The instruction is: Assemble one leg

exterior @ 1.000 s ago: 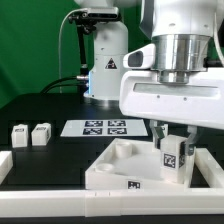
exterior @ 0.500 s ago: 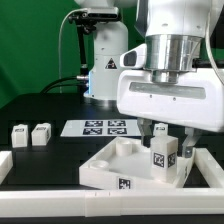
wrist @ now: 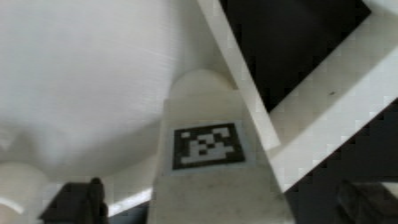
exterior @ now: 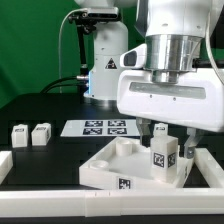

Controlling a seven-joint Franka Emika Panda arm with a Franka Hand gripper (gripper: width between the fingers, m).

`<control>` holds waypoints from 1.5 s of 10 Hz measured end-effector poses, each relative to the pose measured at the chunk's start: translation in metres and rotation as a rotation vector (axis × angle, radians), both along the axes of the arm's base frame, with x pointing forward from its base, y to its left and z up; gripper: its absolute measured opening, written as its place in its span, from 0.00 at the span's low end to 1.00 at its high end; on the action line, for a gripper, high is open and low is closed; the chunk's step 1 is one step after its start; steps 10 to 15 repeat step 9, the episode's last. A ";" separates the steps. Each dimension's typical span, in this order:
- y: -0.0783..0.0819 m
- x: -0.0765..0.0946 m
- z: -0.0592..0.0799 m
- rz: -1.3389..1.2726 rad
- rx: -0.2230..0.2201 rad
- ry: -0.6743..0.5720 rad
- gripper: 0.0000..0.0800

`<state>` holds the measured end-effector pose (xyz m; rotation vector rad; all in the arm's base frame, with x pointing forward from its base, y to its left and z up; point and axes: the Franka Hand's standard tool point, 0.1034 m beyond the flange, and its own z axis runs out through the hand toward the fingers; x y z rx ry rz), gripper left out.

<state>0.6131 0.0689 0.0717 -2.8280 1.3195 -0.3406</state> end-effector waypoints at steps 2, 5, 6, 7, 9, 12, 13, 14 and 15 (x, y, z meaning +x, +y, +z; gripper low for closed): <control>0.000 0.000 0.000 0.000 0.000 0.000 0.81; 0.000 0.000 0.000 0.000 0.000 0.000 0.81; 0.000 0.000 0.000 0.000 0.000 0.000 0.81; 0.000 0.000 0.000 0.000 0.000 0.000 0.81; 0.000 0.000 0.000 0.000 0.000 0.000 0.81; 0.000 0.000 0.000 0.000 0.000 0.000 0.81; 0.000 0.000 0.000 0.000 0.000 0.000 0.81; 0.000 0.000 0.000 0.000 0.000 0.000 0.81; 0.000 0.000 0.000 0.000 0.000 0.000 0.81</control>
Offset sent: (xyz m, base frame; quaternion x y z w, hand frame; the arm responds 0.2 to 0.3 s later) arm 0.0000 0.0000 0.0000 0.0000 0.0000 0.0000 1.0000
